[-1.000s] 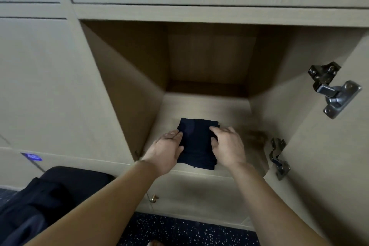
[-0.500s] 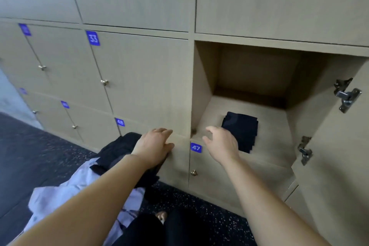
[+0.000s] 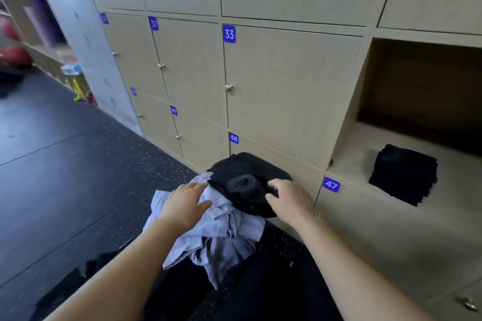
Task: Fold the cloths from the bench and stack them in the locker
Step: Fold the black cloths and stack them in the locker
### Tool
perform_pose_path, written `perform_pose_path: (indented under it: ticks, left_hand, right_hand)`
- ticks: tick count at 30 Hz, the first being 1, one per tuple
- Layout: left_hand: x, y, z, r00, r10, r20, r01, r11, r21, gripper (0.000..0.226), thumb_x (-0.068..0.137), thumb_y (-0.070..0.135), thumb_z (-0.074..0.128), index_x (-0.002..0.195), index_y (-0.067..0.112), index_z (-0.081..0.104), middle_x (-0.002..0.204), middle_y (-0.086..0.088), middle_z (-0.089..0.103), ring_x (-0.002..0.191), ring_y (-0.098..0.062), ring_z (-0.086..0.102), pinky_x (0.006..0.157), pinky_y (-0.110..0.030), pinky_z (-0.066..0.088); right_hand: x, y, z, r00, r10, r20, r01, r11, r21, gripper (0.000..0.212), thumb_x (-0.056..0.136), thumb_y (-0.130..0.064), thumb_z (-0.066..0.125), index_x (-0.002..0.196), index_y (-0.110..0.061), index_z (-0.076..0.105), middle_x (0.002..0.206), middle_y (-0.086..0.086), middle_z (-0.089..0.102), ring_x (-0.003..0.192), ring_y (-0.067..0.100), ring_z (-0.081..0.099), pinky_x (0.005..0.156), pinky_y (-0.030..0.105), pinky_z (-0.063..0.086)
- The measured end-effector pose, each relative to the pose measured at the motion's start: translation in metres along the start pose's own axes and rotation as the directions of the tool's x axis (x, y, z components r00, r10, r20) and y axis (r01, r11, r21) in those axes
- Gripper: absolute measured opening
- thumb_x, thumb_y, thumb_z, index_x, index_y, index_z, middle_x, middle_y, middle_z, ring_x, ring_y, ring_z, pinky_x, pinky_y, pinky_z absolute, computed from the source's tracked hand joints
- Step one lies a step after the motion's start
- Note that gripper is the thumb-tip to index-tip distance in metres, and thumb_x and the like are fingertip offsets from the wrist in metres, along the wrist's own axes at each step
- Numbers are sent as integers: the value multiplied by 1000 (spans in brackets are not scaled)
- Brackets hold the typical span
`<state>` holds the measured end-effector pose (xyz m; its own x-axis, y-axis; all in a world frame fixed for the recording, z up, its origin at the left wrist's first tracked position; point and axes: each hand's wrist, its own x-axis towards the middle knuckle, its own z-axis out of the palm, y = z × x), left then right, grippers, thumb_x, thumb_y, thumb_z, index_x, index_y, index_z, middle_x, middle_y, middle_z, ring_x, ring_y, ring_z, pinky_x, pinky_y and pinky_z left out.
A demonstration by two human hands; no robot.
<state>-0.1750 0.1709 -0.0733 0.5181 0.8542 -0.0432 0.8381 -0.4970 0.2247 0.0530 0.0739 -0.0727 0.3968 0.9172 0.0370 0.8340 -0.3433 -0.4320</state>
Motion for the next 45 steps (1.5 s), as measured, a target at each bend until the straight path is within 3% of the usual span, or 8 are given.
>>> perform_pose_path:
  ticks: [18,27,32,35,37,39,41,45]
  left_hand:
    - [117,-8,95,999,9,-42,-13,995,-101,36,100,39,47,134,28,56,131,7,59,126,-16,48,100,-29,35]
    - [126,-14,122,997,-35,-68,25,990,-138,25,97,41,51,116,33,66,117,13,61,117,-12,51,93,-27,33]
    - [121,-12,116,997,-57,-45,49,987,-153,25,97,38,52,114,31,68,116,12,61,115,-14,51,93,-29,35]
    - [116,-2,100,989,-146,5,143,962,-235,26,99,36,47,83,27,66,90,12,61,95,-14,54,79,-33,35]
    - [110,9,80,966,-248,79,253,832,-494,42,98,43,45,65,18,49,67,7,52,74,-17,51,73,-38,40]
    - [104,23,54,935,-304,185,323,507,-799,47,93,56,46,73,15,56,72,-2,60,74,-17,57,70,-29,45]
    - [96,38,26,909,-292,297,385,318,-867,43,99,48,43,81,14,61,86,-7,65,77,-15,61,63,-16,42]
    - [85,58,-13,938,-233,256,275,50,-960,39,98,37,55,93,2,71,94,-13,73,75,-20,66,65,-25,50]
  right_hand:
    - [125,6,90,963,198,185,-226,964,144,46,94,-35,55,135,-12,52,133,5,58,121,23,54,94,32,45]
    - [148,12,114,932,297,207,-352,880,320,24,92,-30,60,95,-7,64,92,4,66,88,24,60,74,32,47]
    - [146,7,100,954,240,177,-298,749,592,14,85,-19,68,82,-5,64,75,0,62,73,15,57,64,27,45]
    - [138,-4,78,969,182,167,-244,610,754,13,84,-12,69,81,1,65,76,15,65,73,17,56,67,31,48]
    - [132,-12,60,974,157,162,-220,503,836,7,86,-9,68,82,-3,67,86,19,71,79,19,61,76,35,53]
    - [124,-20,38,978,145,148,-195,403,894,5,87,-6,66,83,-5,69,87,15,73,82,20,65,80,37,54]
    - [117,-27,15,980,128,153,-186,303,935,8,89,-5,64,85,-5,70,86,12,74,81,21,68,80,37,54]
    - [96,-38,-33,990,84,115,-131,216,968,11,91,-3,61,85,-5,69,82,11,72,75,21,67,70,29,54]
